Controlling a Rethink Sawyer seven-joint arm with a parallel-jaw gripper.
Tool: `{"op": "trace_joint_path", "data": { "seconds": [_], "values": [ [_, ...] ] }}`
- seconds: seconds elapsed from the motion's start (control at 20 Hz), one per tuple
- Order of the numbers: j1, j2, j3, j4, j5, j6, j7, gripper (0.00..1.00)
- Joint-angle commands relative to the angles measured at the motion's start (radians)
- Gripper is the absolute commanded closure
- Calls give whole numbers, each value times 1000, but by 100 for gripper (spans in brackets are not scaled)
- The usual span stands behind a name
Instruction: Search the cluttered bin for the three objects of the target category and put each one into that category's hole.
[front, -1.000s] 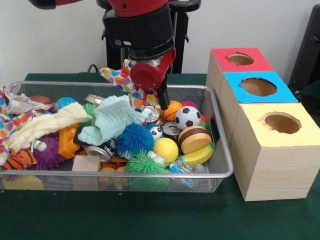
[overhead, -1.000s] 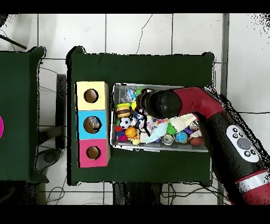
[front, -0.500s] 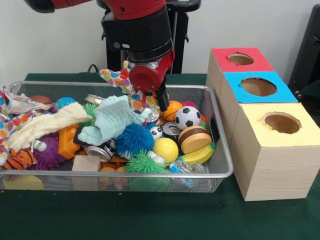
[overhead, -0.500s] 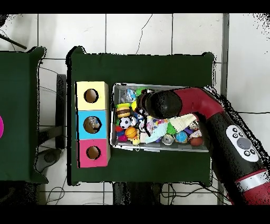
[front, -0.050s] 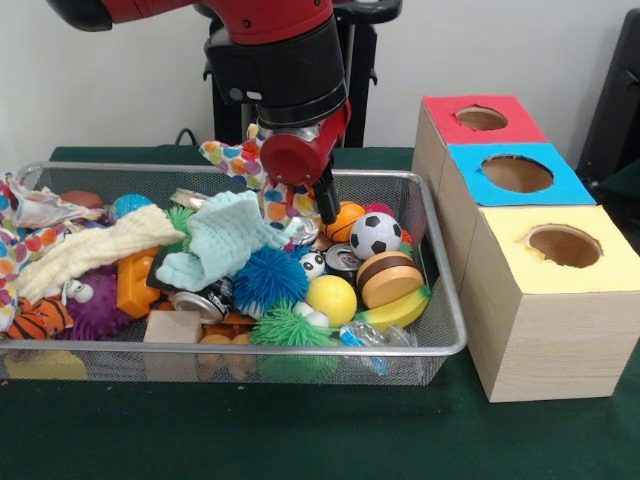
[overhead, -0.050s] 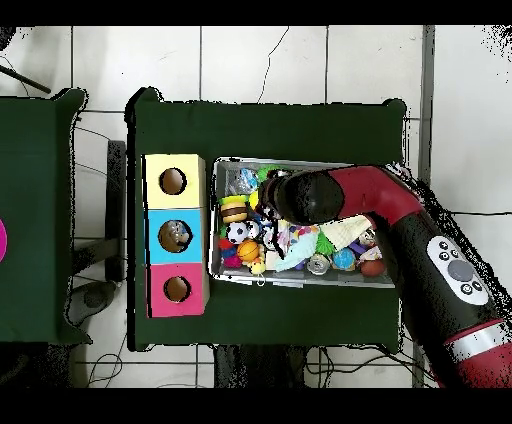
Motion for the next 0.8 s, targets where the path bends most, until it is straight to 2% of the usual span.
{"op": "trace_joint_path", "data": {
  "seconds": [0.05, 0.1, 0.2, 0.3, 0.8],
  "values": [
    [-4, 44, 24, -68, -42, 136, -279, 100],
    [-9, 47, 27, -66, -39, 135, -280, 0],
    [0, 20, 17, -54, -49, 132, -249, 0],
    [-21, 34, 30, -31, -28, 105, -225, 0],
    [-5, 81, 10, -72, -69, 84, -239, 0]
  ]
}}
